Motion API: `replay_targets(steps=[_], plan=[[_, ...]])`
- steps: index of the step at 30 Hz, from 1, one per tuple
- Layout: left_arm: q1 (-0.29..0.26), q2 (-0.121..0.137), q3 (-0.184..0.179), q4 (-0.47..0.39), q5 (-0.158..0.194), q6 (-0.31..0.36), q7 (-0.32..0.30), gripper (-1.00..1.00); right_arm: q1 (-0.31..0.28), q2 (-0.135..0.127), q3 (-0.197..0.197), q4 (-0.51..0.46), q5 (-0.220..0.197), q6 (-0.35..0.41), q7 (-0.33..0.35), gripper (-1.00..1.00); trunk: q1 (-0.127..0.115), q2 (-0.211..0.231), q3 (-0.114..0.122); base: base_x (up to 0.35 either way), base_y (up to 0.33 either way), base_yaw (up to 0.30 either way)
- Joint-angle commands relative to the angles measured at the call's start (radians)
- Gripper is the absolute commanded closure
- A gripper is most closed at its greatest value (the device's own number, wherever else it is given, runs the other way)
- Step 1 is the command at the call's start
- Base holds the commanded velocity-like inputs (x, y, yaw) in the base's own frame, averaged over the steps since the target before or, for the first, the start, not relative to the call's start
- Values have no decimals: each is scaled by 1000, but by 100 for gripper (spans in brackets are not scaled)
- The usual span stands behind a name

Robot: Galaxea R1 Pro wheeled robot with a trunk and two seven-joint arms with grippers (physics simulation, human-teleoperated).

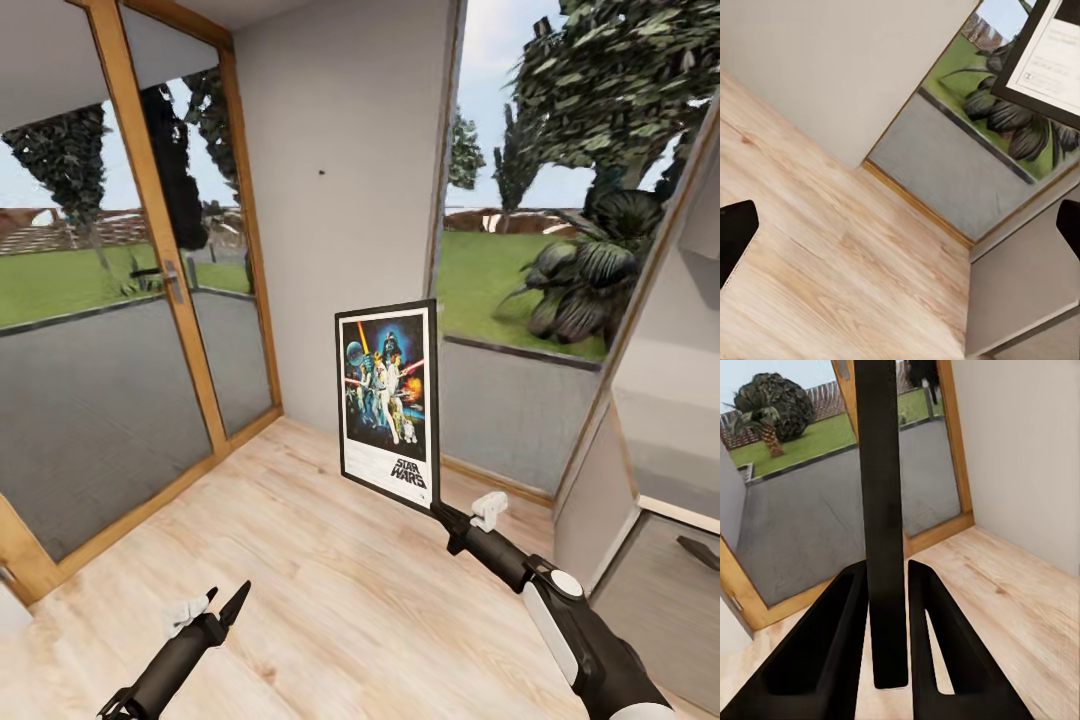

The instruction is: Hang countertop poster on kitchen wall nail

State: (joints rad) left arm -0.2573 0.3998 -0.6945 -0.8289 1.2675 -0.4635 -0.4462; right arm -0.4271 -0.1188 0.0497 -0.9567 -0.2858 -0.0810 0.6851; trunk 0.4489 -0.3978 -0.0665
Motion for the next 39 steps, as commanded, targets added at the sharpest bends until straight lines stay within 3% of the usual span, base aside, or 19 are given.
replay_targets(steps=[1, 16, 39], plan=[[-2, 1, -7, 1, 11, -6, -3, -100, -1, -1, 2, 1, -7, -2, 2, 100, 1, -2, -2, 230, 301, -134], [-2, 1, -7, 1, 10, -6, -3, -100, -1, -1, 2, 1, -7, -2, 2, 100, 1, -2, 2, 228, 303, -245], [-2, 1, -2, 0, 11, -6, -3, -100, -1, -1, 9, 4, -4, -2, 1, 100, 1, -2, 3, 162, 324, -13]])
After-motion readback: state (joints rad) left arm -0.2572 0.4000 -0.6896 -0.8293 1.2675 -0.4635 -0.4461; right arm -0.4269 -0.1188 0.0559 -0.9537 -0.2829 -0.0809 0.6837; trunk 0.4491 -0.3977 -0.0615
